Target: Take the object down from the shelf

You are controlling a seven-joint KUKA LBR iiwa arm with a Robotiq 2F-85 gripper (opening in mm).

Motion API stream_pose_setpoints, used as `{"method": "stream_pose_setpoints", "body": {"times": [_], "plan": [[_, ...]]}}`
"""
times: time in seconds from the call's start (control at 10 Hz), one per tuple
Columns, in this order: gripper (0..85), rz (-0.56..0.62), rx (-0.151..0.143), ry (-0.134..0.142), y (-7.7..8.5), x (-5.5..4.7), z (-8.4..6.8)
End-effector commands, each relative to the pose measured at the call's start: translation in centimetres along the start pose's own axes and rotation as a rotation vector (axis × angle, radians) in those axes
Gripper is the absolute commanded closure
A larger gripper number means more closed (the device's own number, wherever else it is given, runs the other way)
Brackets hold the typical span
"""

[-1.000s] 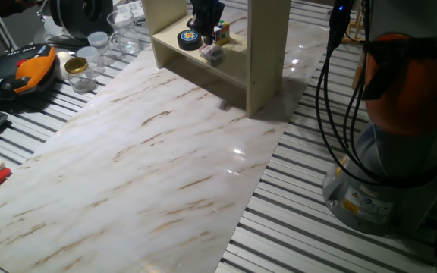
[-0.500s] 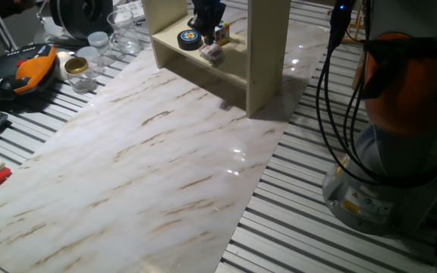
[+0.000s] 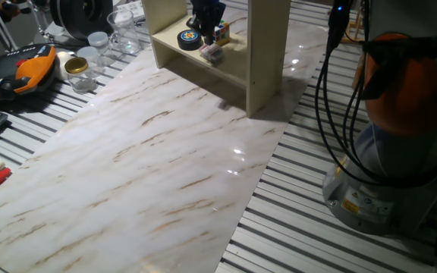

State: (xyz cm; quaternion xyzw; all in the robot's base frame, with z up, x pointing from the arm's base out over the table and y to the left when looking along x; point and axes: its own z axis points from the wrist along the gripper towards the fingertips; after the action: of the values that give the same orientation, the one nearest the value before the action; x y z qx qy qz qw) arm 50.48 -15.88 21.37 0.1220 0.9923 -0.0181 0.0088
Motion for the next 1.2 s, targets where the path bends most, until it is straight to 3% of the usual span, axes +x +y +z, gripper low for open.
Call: {"method": "stream_pose_setpoints", "body": {"times": [0.0,0.3,0.4,0.6,0.8,1.0,1.1], "plan": [[85.0,-0.015,-0.015,-0.004,0.0,0.0,0.0],[85.0,-0.049,-0.026,0.019,-1.0,-0.7,-0.5],[85.0,-0.046,-0.026,0.017,-1.1,-0.6,-0.5],[85.0,-0.029,-0.003,-0.013,-1.4,-0.4,-0.5],[85.0,-0.011,-0.011,-0.021,-1.5,-0.6,-0.5],[85.0,0.003,-0.019,-0.020,-1.4,-0.6,-0.9],[85.0,0.013,-0.024,-0.006,-1.7,-0.7,-1.2]]}}
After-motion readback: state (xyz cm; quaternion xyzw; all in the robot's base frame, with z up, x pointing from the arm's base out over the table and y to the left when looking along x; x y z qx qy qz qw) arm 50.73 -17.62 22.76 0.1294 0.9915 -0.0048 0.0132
